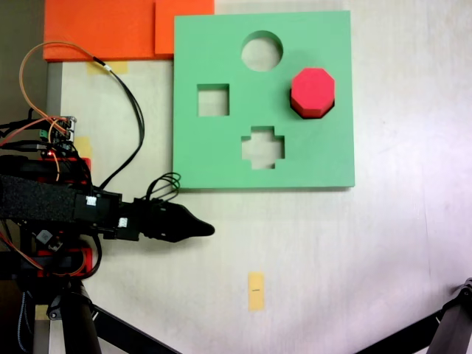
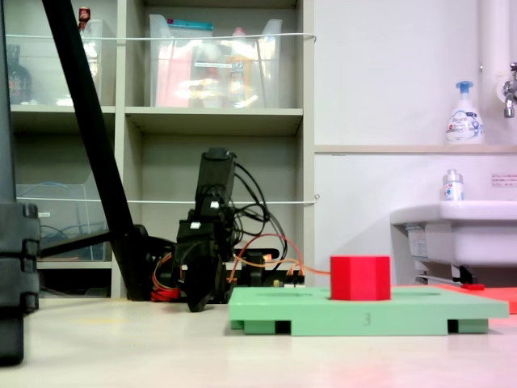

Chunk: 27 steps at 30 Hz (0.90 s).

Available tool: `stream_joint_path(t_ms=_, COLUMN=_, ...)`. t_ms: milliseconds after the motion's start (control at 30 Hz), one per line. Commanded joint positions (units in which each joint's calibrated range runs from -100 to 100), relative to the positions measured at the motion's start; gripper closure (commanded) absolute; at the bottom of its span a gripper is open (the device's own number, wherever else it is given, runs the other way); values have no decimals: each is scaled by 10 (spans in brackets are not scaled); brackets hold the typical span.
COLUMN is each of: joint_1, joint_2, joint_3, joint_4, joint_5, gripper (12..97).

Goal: Put the octagonal pillar block into the corresponding hole

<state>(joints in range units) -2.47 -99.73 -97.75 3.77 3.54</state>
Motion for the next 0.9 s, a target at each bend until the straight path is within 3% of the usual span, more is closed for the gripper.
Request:
stream_joint_path(t_ms=0, joint_1=0, joint_2=-3, joint_3=-23, joint_4=-30, joint_5=-2, gripper=609)
stream_joint_path(t_ms=867, joint_1=0, joint_2=-3, joint_3=-23, joint_4=-17, joint_5=-2, gripper=595)
